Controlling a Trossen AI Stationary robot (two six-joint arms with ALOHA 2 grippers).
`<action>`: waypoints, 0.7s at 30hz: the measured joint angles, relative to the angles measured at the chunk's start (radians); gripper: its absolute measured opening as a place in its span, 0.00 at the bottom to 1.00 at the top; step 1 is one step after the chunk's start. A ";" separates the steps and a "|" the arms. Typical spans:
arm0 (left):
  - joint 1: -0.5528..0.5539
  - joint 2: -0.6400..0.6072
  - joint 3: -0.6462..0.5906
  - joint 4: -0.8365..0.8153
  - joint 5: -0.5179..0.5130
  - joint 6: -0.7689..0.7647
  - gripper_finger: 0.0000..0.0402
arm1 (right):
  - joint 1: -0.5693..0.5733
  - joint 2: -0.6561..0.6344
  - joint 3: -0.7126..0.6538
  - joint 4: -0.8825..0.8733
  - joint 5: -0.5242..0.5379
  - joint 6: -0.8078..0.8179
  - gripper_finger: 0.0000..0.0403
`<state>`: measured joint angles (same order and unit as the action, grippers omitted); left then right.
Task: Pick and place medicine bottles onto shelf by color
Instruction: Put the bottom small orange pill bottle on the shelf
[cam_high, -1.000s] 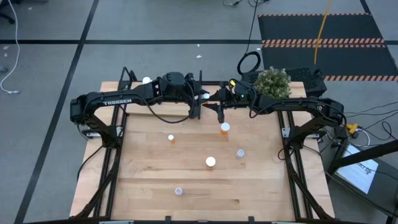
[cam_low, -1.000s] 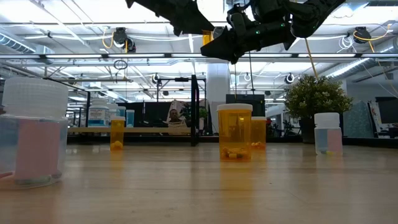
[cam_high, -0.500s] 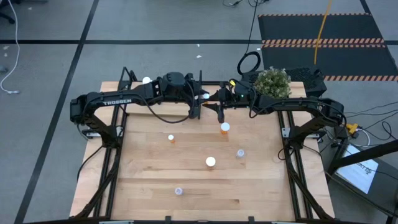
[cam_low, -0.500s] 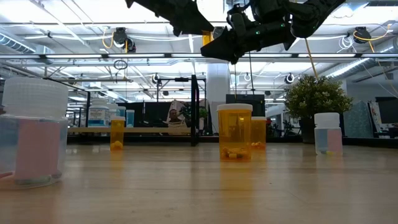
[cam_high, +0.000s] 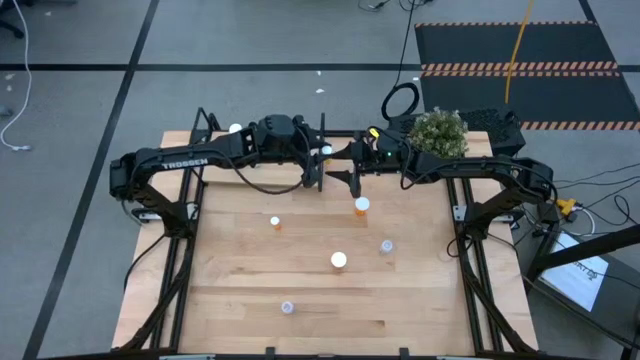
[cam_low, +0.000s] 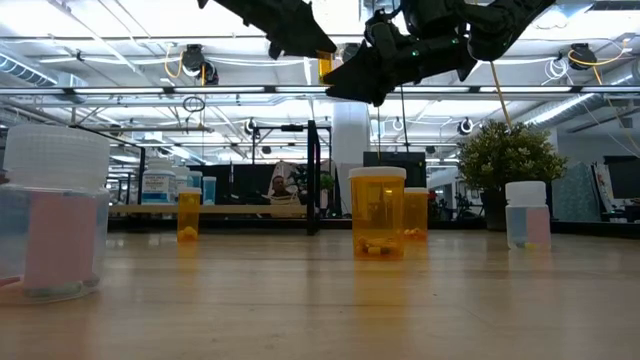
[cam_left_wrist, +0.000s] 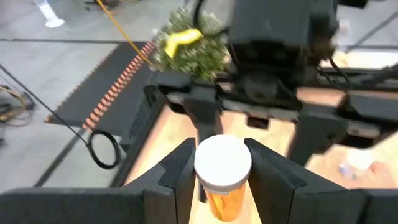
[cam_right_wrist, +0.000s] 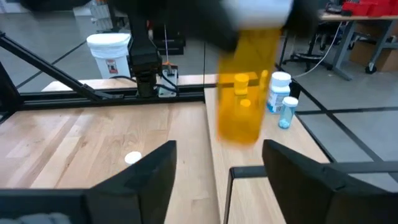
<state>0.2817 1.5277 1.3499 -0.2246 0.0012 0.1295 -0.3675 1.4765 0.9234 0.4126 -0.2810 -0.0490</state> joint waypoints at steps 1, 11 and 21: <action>0.000 -0.003 0.001 -0.003 -0.007 0.000 0.33 | -0.001 0.000 0.000 -0.008 0.000 0.000 0.59; 0.072 -0.059 0.002 -0.174 -0.067 -0.022 0.33 | -0.016 0.000 0.000 -0.056 0.000 -0.003 0.63; 0.120 -0.106 -0.127 -0.101 -0.184 -0.131 0.33 | -0.019 -0.073 0.000 -0.201 0.052 -0.073 0.63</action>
<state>0.4019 1.4222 1.2226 -0.3254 -0.1827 -0.0010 -0.3870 1.4035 0.9230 0.2119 -0.2289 -0.1218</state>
